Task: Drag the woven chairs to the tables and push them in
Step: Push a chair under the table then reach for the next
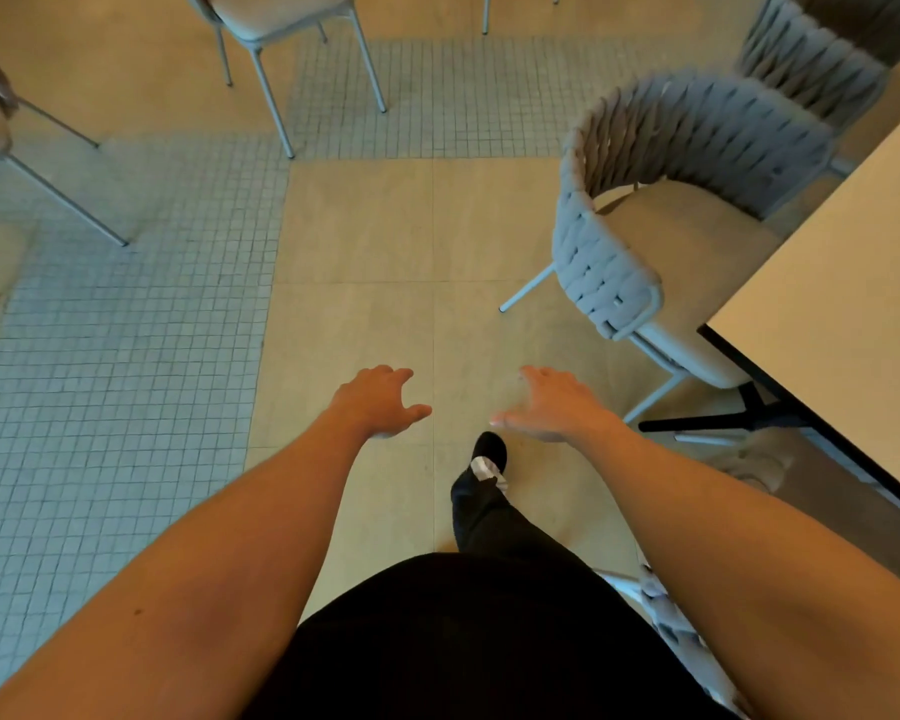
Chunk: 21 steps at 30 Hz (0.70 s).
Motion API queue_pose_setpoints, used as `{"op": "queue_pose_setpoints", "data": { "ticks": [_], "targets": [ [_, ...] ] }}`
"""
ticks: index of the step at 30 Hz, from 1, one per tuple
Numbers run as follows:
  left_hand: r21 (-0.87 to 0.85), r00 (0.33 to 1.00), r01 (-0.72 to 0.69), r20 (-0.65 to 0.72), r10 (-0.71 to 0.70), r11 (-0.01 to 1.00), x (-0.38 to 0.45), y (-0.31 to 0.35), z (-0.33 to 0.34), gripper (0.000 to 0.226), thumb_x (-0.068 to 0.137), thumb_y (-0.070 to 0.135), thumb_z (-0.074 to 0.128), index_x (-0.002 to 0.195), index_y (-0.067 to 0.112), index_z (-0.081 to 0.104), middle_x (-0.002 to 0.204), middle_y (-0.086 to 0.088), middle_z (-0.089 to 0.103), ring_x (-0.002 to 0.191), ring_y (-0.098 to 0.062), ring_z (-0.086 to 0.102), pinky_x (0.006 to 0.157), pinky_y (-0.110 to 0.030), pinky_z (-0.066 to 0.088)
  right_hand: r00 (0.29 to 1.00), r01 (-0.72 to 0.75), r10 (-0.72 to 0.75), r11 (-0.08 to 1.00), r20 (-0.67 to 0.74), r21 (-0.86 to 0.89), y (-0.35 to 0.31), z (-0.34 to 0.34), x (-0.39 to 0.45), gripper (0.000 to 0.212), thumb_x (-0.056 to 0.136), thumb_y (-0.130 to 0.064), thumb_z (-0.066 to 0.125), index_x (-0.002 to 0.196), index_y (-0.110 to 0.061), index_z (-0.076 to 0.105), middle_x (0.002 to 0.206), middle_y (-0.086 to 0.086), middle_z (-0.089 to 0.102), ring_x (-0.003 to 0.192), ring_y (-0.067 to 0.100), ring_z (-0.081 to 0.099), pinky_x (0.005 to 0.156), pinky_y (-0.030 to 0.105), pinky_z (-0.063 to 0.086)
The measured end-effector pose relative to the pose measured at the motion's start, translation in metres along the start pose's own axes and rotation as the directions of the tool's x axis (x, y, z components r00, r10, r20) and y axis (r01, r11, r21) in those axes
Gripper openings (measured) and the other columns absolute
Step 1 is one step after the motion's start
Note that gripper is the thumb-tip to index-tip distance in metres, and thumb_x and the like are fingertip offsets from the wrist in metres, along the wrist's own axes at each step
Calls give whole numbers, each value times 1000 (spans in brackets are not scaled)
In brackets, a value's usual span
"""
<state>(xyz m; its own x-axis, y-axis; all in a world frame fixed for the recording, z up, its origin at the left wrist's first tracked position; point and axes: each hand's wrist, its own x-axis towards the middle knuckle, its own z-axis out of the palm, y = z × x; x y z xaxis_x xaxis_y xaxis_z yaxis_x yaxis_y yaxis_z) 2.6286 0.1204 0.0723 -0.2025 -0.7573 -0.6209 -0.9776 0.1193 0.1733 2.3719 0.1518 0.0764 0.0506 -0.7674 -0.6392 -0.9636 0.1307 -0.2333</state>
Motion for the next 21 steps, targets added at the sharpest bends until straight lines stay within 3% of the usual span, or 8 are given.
{"op": "queue_pose_setpoints", "data": {
  "ticks": [21],
  "targets": [
    [-15, 998, 24, -53, -25, 1000, 221, 8, -195, 79, 95, 62, 52, 158, 23, 27, 161, -8, 32, 146, -30, 32, 115, -50, 35, 999, 34, -33, 999, 33, -43, 0, -188, 226, 97, 81, -80, 59, 155, -22, 33, 156, 7, 40, 143, 35, 37, 113, 57, 34]
  ]
}}
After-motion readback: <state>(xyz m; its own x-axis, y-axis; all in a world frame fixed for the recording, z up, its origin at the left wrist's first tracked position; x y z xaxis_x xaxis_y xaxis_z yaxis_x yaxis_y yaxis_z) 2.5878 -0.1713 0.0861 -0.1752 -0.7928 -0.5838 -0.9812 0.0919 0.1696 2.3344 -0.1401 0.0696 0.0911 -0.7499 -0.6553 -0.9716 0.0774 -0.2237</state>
